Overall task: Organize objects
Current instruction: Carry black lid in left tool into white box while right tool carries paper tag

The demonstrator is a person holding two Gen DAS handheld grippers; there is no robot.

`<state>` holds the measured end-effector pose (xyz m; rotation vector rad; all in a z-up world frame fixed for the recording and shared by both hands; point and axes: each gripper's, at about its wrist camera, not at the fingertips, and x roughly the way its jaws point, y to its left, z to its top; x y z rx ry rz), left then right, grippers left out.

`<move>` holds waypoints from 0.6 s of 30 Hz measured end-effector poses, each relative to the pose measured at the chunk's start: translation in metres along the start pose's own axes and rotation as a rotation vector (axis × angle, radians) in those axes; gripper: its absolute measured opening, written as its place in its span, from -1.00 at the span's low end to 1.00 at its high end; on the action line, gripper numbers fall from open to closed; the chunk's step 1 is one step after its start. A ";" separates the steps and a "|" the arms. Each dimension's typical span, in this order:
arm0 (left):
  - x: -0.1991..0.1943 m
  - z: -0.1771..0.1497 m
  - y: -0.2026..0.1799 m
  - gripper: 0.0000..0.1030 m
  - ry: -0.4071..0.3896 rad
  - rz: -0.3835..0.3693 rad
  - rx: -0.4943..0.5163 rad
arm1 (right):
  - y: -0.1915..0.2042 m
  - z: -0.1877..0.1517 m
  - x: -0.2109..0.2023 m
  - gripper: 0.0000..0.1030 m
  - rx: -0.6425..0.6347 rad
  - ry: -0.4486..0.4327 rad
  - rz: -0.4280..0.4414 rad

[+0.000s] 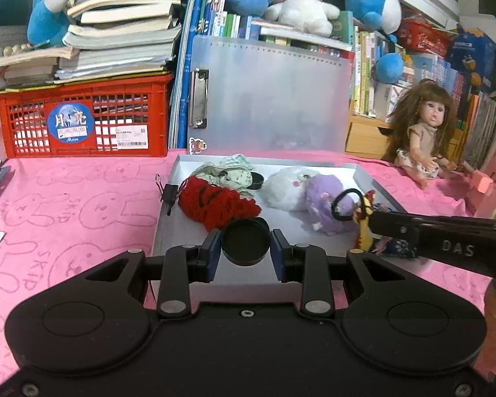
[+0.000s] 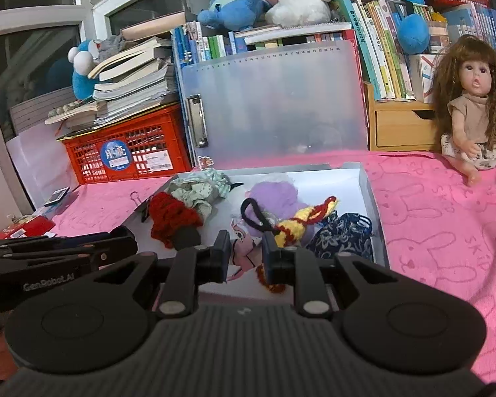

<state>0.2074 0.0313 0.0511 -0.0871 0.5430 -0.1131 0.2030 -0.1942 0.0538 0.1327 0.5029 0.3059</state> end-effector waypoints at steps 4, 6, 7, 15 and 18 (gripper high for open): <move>0.017 0.007 0.009 -0.41 0.027 -0.013 -0.037 | -0.010 0.005 0.009 -0.54 0.031 0.019 0.007; 0.025 0.008 0.012 -0.41 0.040 -0.011 -0.049 | -0.016 0.007 0.014 -0.54 0.051 0.032 0.017; 0.028 0.008 0.014 -0.41 0.046 -0.007 -0.054 | -0.018 0.007 0.016 -0.54 0.060 0.038 0.016; 0.046 0.002 0.015 -0.41 0.073 0.006 -0.058 | -0.020 0.005 0.023 -0.54 0.094 0.050 0.054; 0.050 0.000 0.015 -0.41 0.079 0.011 -0.062 | -0.016 0.004 0.025 -0.54 0.102 0.053 0.083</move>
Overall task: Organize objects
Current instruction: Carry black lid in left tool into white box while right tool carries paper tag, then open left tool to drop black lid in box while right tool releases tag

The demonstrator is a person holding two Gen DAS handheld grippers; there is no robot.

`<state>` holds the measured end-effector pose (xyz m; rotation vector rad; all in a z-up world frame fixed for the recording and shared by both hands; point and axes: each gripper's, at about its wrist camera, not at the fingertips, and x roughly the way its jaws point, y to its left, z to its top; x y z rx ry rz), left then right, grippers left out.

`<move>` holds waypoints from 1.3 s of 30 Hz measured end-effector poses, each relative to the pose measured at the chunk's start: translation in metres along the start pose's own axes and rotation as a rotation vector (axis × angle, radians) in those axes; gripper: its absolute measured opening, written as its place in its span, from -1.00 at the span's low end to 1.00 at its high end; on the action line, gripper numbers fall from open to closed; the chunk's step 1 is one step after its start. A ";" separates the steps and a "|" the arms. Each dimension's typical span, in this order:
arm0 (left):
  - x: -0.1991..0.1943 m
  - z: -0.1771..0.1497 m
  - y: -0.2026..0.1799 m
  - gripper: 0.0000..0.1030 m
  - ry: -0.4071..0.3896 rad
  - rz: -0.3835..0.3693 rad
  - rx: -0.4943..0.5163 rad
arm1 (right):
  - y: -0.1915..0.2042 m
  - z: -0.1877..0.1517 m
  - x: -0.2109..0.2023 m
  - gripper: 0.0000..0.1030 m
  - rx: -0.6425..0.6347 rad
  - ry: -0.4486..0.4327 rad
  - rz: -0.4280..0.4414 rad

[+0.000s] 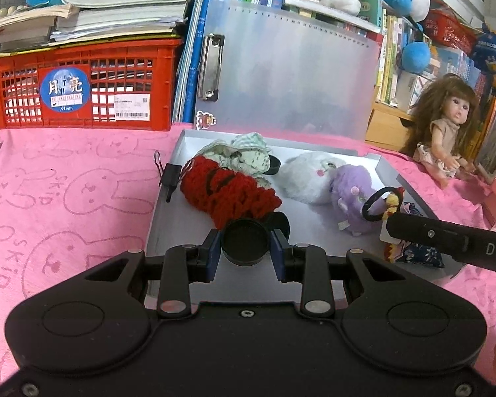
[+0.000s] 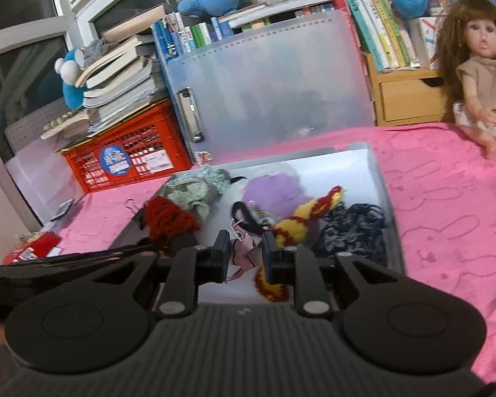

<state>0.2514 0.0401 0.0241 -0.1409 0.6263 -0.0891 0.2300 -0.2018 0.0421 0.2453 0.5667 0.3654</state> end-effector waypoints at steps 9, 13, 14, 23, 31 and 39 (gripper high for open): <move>0.009 -0.003 0.001 -0.41 0.008 0.023 0.000 | -0.005 -0.006 0.013 -0.54 0.033 0.031 -0.011; 0.013 -0.001 0.001 -0.41 0.009 0.033 0.010 | -0.004 -0.005 0.019 -0.54 0.019 0.037 -0.029; 0.014 0.000 0.001 -0.41 0.009 0.037 0.011 | -0.003 -0.004 0.021 -0.54 0.009 0.042 -0.035; 0.027 0.006 -0.005 -0.41 0.009 0.054 0.027 | -0.012 0.008 0.035 -0.53 -0.024 0.049 -0.126; 0.030 0.004 -0.007 -0.41 0.028 0.048 0.032 | -0.009 0.001 0.041 -0.52 -0.039 0.072 -0.130; 0.023 0.005 -0.011 0.05 0.020 0.026 0.042 | -0.006 0.002 0.036 0.00 -0.025 0.080 -0.111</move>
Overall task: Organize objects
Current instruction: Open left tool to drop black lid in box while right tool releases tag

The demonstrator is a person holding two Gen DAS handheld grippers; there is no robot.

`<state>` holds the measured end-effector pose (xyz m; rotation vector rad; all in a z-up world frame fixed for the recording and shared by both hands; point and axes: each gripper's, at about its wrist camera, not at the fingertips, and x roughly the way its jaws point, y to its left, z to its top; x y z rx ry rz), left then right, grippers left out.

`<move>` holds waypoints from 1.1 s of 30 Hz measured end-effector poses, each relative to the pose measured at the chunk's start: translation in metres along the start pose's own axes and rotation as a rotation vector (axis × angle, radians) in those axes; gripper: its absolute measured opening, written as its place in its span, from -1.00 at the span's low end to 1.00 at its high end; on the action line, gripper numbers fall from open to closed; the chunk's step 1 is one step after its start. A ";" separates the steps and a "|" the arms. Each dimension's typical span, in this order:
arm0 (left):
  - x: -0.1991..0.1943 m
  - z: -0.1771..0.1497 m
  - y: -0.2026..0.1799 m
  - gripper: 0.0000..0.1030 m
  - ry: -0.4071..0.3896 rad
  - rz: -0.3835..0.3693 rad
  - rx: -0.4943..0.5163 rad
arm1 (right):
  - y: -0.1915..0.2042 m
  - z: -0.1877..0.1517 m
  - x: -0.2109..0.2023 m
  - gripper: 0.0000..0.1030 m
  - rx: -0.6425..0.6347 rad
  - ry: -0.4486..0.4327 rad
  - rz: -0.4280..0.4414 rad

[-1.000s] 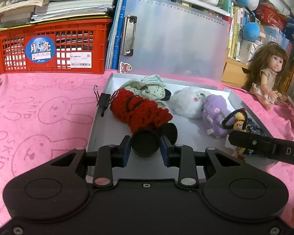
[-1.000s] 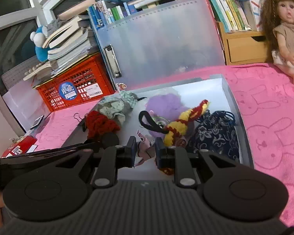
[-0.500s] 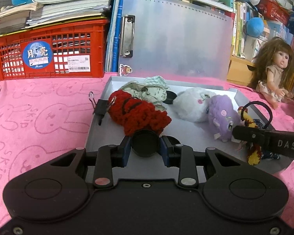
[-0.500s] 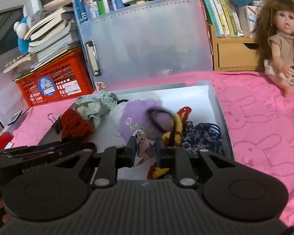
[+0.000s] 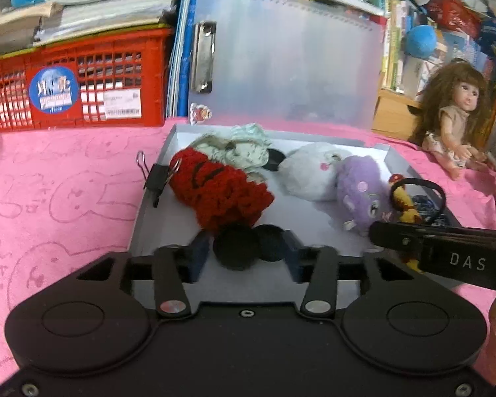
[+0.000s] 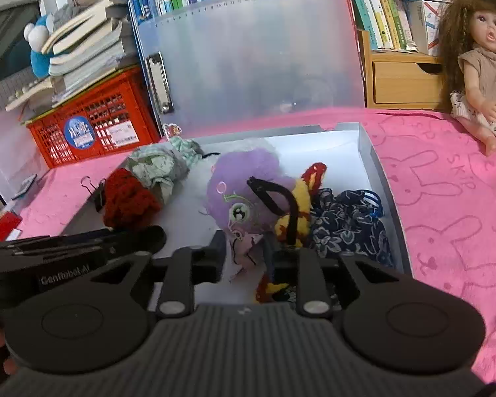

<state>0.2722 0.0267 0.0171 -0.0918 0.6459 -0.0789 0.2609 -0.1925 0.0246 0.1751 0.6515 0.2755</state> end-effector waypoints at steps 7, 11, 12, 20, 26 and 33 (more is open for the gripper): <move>-0.024 0.006 -0.004 0.29 -0.043 -0.015 0.017 | 0.002 0.004 -0.021 0.27 0.021 -0.032 0.023; -0.042 0.006 -0.004 0.41 -0.065 -0.038 0.029 | 0.001 0.003 -0.035 0.41 0.026 -0.055 0.029; -0.046 0.006 -0.004 0.43 -0.070 -0.042 0.032 | 0.001 0.003 -0.038 0.43 0.025 -0.059 0.031; -0.076 -0.003 0.001 0.49 -0.081 -0.076 0.030 | 0.007 -0.007 -0.062 0.58 -0.015 -0.094 0.045; -0.097 -0.014 0.004 0.57 -0.101 -0.082 0.065 | 0.014 -0.013 -0.075 0.66 -0.045 -0.108 0.059; -0.119 -0.030 0.014 0.60 -0.108 -0.088 0.065 | 0.027 -0.025 -0.088 0.71 -0.106 -0.106 0.094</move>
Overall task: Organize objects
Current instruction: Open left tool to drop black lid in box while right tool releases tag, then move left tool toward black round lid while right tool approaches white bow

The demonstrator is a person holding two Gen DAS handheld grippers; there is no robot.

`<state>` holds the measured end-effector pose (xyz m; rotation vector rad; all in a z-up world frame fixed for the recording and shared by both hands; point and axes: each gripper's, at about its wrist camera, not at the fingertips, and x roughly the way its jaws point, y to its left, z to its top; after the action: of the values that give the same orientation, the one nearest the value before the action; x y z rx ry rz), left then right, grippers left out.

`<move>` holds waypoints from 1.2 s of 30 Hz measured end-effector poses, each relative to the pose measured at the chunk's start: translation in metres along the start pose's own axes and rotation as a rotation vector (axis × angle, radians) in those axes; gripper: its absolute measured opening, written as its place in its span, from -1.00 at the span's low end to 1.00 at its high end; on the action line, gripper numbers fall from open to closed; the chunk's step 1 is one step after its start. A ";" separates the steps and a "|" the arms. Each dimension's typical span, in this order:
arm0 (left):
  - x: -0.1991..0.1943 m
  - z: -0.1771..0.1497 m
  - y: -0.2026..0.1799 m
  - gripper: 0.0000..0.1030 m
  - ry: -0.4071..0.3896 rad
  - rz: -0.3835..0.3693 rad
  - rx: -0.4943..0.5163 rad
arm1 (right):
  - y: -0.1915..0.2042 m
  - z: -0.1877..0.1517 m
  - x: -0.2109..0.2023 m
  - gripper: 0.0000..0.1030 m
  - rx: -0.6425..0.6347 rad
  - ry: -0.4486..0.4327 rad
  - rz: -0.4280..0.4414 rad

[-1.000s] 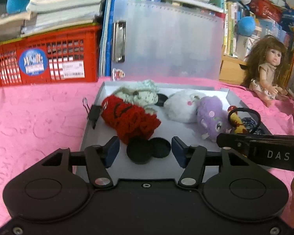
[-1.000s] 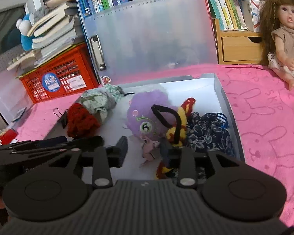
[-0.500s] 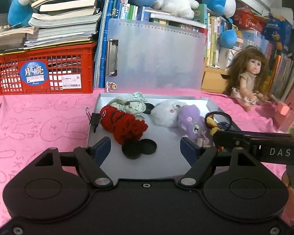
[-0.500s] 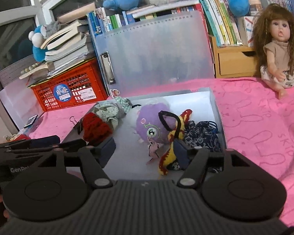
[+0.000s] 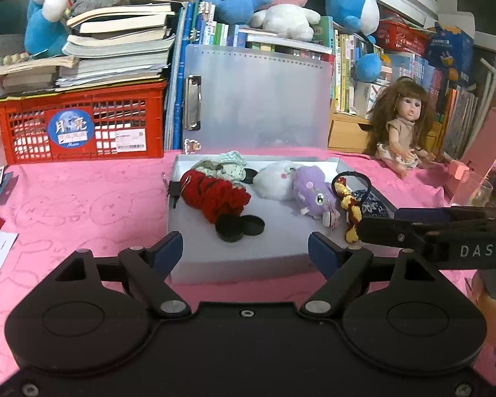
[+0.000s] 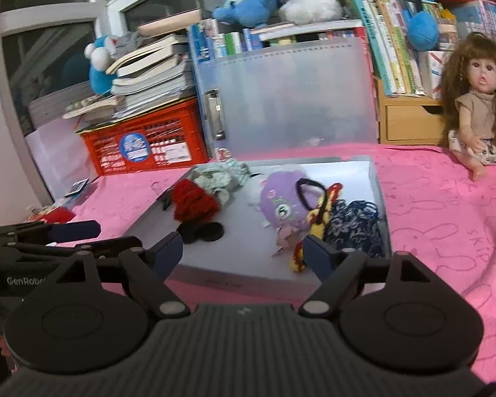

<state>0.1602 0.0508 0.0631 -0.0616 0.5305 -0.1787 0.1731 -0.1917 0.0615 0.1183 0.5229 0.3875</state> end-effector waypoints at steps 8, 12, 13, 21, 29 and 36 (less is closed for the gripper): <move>-0.022 -0.016 0.018 0.60 0.010 0.020 -0.020 | 0.022 -0.013 -0.010 0.78 -0.093 0.013 0.049; -0.030 -0.025 0.024 0.60 0.017 0.030 -0.027 | 0.035 -0.021 -0.012 0.81 -0.144 0.026 0.070; -0.033 -0.027 0.026 0.60 0.019 0.032 -0.028 | 0.038 -0.023 -0.012 0.81 -0.155 0.029 0.074; -0.050 -0.050 0.032 0.60 0.033 0.046 -0.024 | 0.059 -0.039 -0.012 0.82 -0.235 0.064 0.112; -0.067 -0.068 0.043 0.47 0.046 0.060 -0.039 | 0.073 -0.049 -0.010 0.82 -0.285 0.086 0.130; -0.072 -0.079 0.051 0.06 0.076 0.042 -0.068 | 0.081 -0.050 -0.009 0.81 -0.318 0.084 0.145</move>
<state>0.0669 0.1137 0.0260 -0.1102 0.6135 -0.1227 0.1137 -0.1199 0.0389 -0.1680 0.5307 0.6143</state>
